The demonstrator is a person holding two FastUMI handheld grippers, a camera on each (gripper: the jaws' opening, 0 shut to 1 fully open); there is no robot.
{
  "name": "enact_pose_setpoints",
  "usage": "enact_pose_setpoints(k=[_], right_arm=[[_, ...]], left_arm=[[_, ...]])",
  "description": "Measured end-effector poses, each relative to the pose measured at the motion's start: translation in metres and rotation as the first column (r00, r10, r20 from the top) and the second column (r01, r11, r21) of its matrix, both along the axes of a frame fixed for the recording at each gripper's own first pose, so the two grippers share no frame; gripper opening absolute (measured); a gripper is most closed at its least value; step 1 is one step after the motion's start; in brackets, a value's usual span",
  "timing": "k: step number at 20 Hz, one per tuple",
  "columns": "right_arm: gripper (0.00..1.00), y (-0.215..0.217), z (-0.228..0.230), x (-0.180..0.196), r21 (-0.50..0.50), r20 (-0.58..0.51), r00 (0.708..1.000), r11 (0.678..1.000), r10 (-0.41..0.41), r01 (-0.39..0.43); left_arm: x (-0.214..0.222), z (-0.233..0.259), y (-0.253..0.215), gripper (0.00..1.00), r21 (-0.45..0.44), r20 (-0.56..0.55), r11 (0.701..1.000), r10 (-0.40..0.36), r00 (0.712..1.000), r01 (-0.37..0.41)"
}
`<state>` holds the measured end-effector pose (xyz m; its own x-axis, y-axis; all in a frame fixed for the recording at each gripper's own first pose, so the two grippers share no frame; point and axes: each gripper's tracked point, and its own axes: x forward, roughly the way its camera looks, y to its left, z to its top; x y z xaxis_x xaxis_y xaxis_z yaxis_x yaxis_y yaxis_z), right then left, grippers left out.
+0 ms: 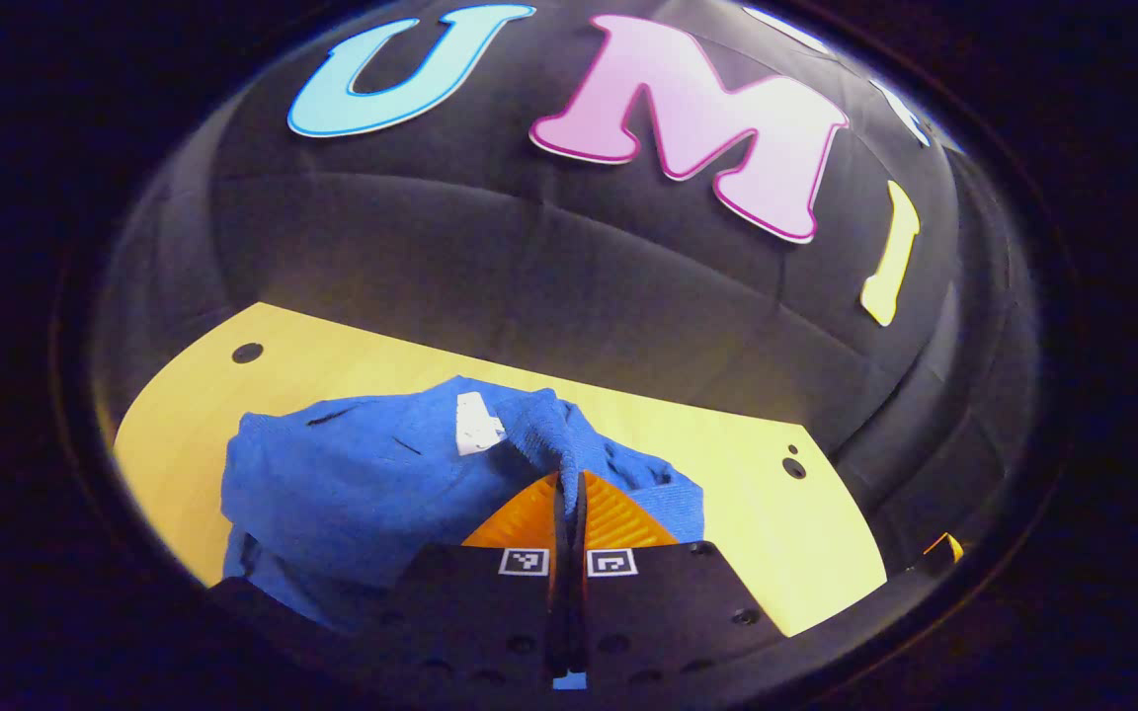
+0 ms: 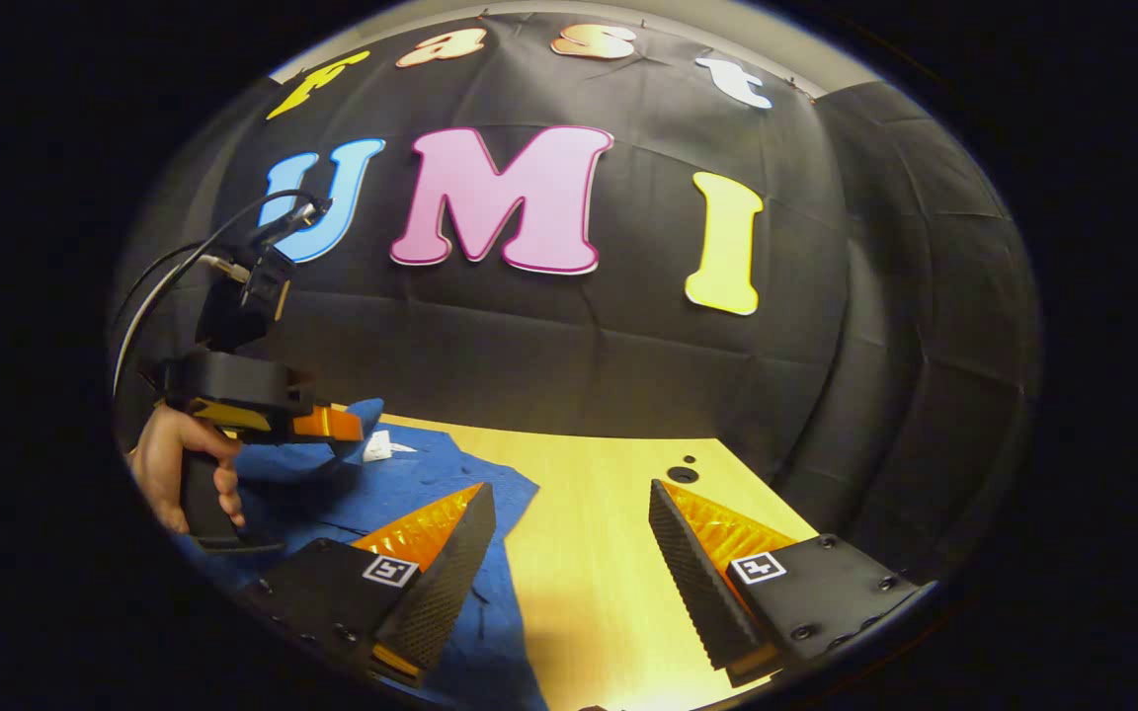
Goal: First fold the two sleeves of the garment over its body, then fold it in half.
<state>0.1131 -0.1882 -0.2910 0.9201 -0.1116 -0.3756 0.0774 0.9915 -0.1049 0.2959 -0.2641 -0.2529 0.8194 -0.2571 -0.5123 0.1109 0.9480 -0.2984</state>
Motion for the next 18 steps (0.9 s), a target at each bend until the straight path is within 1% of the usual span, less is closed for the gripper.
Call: enact_pose_setpoints(k=[2,3,4,5,6,7,8,9,10,11,13,15,16,17,18], right_arm=[[0.99,-0.011,-0.001,-0.004,0.002,-0.005,1.0,1.0,-0.022,0.022],[0.98,-0.015,-0.002,-0.007,-0.004,-0.008,1.0,1.0,-0.03,0.029],[0.95,-0.019,-0.005,-0.008,-0.008,-0.013,0.999,0.999,-0.034,0.034],[0.95,-0.019,-0.007,-0.011,-0.006,-0.019,0.999,0.999,-0.034,0.033],[0.98,-0.019,-0.009,-0.013,-0.003,-0.025,0.999,0.999,-0.034,0.033],[0.95,-0.018,-0.01,-0.016,0.0,-0.032,0.999,0.999,-0.032,0.032],[0.95,-0.017,-0.01,-0.021,0.004,-0.039,0.999,1.0,-0.031,0.031],[0.99,-0.015,-0.014,-0.025,0.005,-0.048,0.998,1.0,-0.03,0.03],[0.99,-0.014,-0.015,-0.028,0.006,-0.054,0.998,0.999,-0.032,0.032],[0.95,-0.012,-0.015,-0.033,0.009,-0.058,0.998,0.999,-0.037,0.037],[0.94,-0.009,-0.02,-0.044,0.015,-0.072,0.996,0.999,-0.049,0.05],[0.95,-0.001,-0.027,-0.06,0.014,-0.102,0.993,0.998,-0.054,0.055],[0.99,0.001,-0.034,-0.073,0.006,-0.133,0.99,0.999,-0.051,0.052],[0.99,0.004,-0.04,-0.087,0.001,-0.164,0.985,0.999,-0.047,0.047],[0.95,0.006,-0.043,-0.099,0.0,-0.188,0.981,0.999,-0.047,0.048]], left_arm=[[-0.001,-0.016,-0.025,0.0,0.036,-0.027,0.999,-0.04,0.999,0.041],[-0.001,-0.023,-0.039,0.03,0.043,-0.039,0.997,-0.067,0.997,0.069],[-0.004,-0.03,-0.051,0.05,0.055,-0.057,0.994,-0.087,0.995,0.09],[-0.008,-0.032,-0.054,0.19,0.07,-0.069,0.993,-0.088,0.994,0.093],[-0.01,-0.033,-0.059,0.15,0.064,-0.065,0.993,-0.098,0.993,0.102],[-0.012,-0.031,-0.063,0.33,0.053,-0.047,0.994,-0.098,0.994,0.1],[-0.013,-0.025,-0.065,0.4,0.036,-0.024,0.994,-0.105,0.994,0.106],[-0.017,-0.02,-0.068,0.63,0.03,0.0,0.993,-0.118,0.993,0.118],[-0.025,-0.012,-0.061,0.85,0.034,0.024,0.992,-0.126,0.992,0.126],[-0.031,-0.006,-0.055,0.85,0.041,0.051,0.991,-0.131,0.99,0.129],[-0.052,0.009,-0.043,0.85,0.025,0.105,0.989,-0.147,0.983,0.145],[-0.084,0.02,-0.019,0.85,-0.007,0.142,0.988,-0.152,0.978,0.154],[-0.104,0.023,-0.004,0.85,-0.012,0.144,0.988,-0.148,0.979,0.151],[-0.124,0.022,0.014,0.85,-0.012,0.123,0.989,-0.145,0.982,0.148],[-0.145,0.016,0.033,0.84,0.0,0.091,0.989,-0.145,0.985,0.145]])
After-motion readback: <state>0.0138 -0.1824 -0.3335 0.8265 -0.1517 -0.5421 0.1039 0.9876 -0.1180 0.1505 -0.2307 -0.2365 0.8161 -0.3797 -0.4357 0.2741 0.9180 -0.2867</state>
